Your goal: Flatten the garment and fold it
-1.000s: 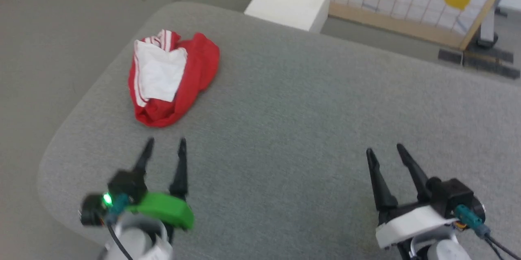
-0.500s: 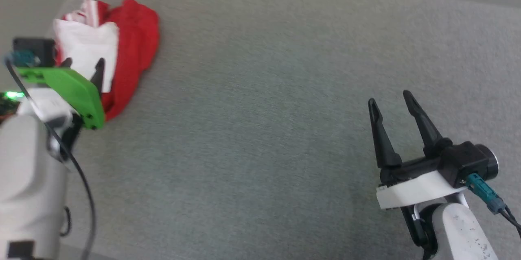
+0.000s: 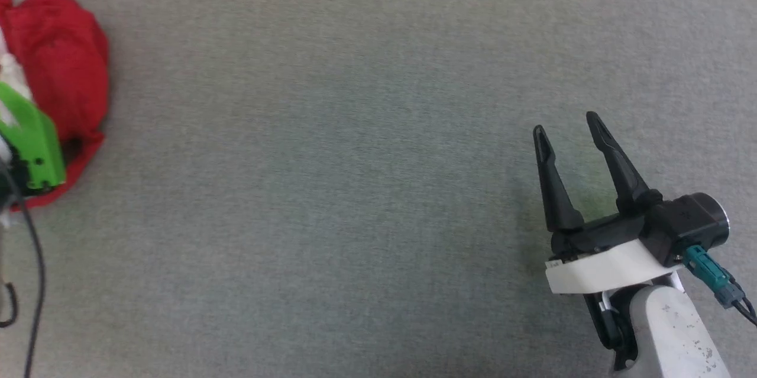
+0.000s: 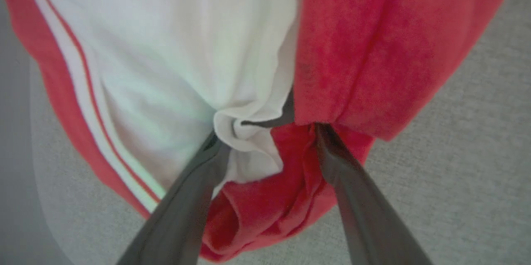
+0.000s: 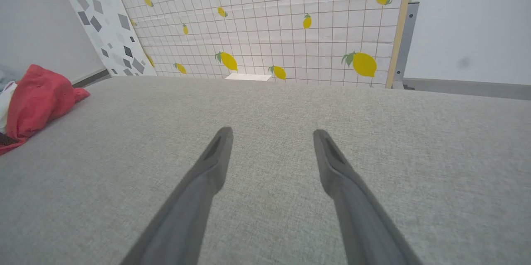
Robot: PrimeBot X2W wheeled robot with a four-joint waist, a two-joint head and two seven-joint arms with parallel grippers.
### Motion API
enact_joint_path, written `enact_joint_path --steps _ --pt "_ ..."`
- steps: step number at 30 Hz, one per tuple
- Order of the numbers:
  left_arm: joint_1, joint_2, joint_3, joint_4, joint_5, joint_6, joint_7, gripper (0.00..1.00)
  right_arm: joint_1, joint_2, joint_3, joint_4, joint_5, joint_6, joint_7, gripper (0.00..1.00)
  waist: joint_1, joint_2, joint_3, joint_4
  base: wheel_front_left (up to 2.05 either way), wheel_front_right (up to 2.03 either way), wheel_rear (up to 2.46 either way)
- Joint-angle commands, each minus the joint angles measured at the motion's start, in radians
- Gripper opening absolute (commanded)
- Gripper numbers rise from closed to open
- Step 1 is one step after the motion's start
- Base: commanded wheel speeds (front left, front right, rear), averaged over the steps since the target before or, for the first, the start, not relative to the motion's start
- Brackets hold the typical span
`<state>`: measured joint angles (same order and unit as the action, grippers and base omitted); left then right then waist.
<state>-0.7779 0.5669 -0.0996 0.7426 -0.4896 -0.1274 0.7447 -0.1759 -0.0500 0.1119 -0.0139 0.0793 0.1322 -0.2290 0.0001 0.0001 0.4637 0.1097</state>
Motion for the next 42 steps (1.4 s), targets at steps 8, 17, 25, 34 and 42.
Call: enact_joint_path --steps 8,17,25,34,42 --pt "0.032 -0.007 0.018 0.045 -0.069 0.001 0.037 0.0 -0.008 0.0 -0.013 0.023 -0.003 -0.002 -0.01 1.0 -0.0001 -0.0001 -0.008 -0.016 0.0 0.0 0.0" --pt "0.0 -0.03 0.095 -0.052 -0.109 0.006 -0.27 0.0 0.028 0.0 -0.016 0.084 0.011 -0.002 -0.021 1.0 -0.0001 -0.0001 -0.17 0.015 0.0 0.0 0.0" --pt "-0.012 -0.129 0.061 -0.251 -0.178 -0.002 -0.524 0.0 0.079 0.0 -0.019 0.131 0.039 -0.002 -0.028 1.0 -0.0001 -0.0001 -0.317 0.02 0.0 0.0 0.0" --pt "0.089 -0.228 -0.176 -0.507 -0.196 -0.003 -0.618 0.0 0.109 0.0 -0.057 0.148 0.044 -0.002 -0.032 1.0 -0.0001 -0.0001 -0.405 -0.032 0.0 0.0 0.0" --pt "0.135 -0.398 -0.358 -0.583 -0.185 -0.003 -0.734 0.0 0.111 0.0 -0.086 0.139 0.043 -0.002 -0.032 1.0 -0.0001 -0.0001 -0.404 -0.131 0.0 0.0 0.0"
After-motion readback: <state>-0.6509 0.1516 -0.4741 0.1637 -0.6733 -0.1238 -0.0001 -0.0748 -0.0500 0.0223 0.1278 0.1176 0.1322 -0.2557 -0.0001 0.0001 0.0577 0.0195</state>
